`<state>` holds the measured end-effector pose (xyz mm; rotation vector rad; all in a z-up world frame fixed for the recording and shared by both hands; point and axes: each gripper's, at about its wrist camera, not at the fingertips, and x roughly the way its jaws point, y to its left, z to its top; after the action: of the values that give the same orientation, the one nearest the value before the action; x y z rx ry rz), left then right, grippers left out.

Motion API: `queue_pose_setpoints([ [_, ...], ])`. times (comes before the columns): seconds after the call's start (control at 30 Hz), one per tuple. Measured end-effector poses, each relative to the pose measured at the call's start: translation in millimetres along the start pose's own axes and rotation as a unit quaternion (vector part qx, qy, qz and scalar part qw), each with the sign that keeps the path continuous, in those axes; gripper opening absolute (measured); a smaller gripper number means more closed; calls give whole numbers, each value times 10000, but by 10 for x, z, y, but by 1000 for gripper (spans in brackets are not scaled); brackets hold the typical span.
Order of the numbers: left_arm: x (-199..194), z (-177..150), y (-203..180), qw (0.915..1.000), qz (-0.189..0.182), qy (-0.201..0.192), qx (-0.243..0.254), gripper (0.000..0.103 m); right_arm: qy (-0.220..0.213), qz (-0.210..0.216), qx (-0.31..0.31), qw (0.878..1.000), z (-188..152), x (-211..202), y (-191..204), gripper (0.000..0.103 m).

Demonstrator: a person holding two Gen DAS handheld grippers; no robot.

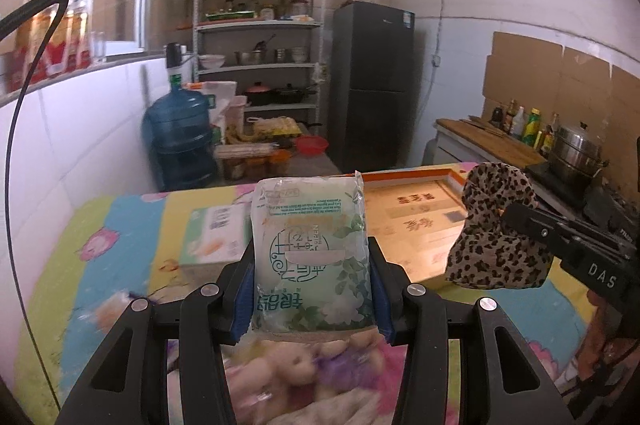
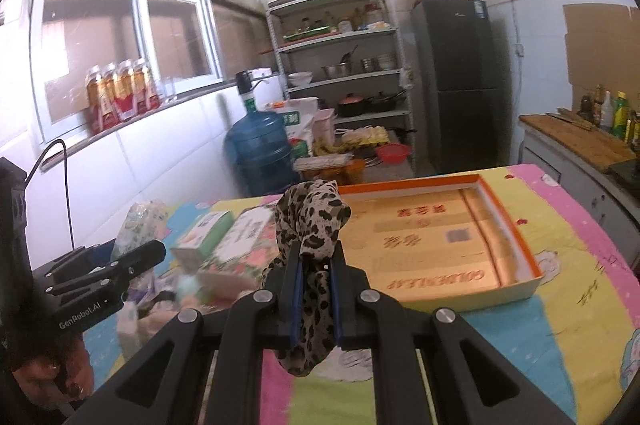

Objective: Organize soft objects
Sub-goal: 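Carry the tissue pack and scrunchie in both grippers over the orange box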

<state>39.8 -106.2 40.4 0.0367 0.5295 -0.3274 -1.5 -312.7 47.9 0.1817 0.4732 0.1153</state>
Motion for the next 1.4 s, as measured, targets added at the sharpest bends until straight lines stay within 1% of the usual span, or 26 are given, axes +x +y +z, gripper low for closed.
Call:
queue_pose_setpoints([
  [0.13, 200, 146, -232, 9999, -101, 17, 28, 50, -39, -110, 61, 9999, 87, 45, -215, 12],
  [0.3, 478, 283, -484, 9998, -105, 78, 115, 50, -38, -190, 195, 9996, 171, 146, -494, 12],
  [0.4, 671, 345, -590, 9997, -113, 190, 106, 50, -16, -224, 287, 9993, 217, 227, -650, 12],
  [0.57, 1032, 407, -715, 9986, -141, 500, -123, 50, 93, -241, 451, 9986, 269, 410, -898, 12],
  [0.73, 1371, 389, -792, 9963, -89, 817, -252, 50, 267, -269, 584, 9976, 257, 615, -1095, 12],
  [0.93, 1673, 371, -817, 9935, -19, 1069, -384, 50, 458, -251, 748, 9958, 190, 826, -1281, 12],
  [1.2, 1954, 239, -862, 9877, -109, 1489, -471, 50, 730, -231, 905, 9929, 100, 1051, -1417, 12],
  [1.4, 2071, 193, -893, 9854, -201, 1617, -492, 52, 870, -214, 964, 9913, 47, 1153, -1478, 13],
])
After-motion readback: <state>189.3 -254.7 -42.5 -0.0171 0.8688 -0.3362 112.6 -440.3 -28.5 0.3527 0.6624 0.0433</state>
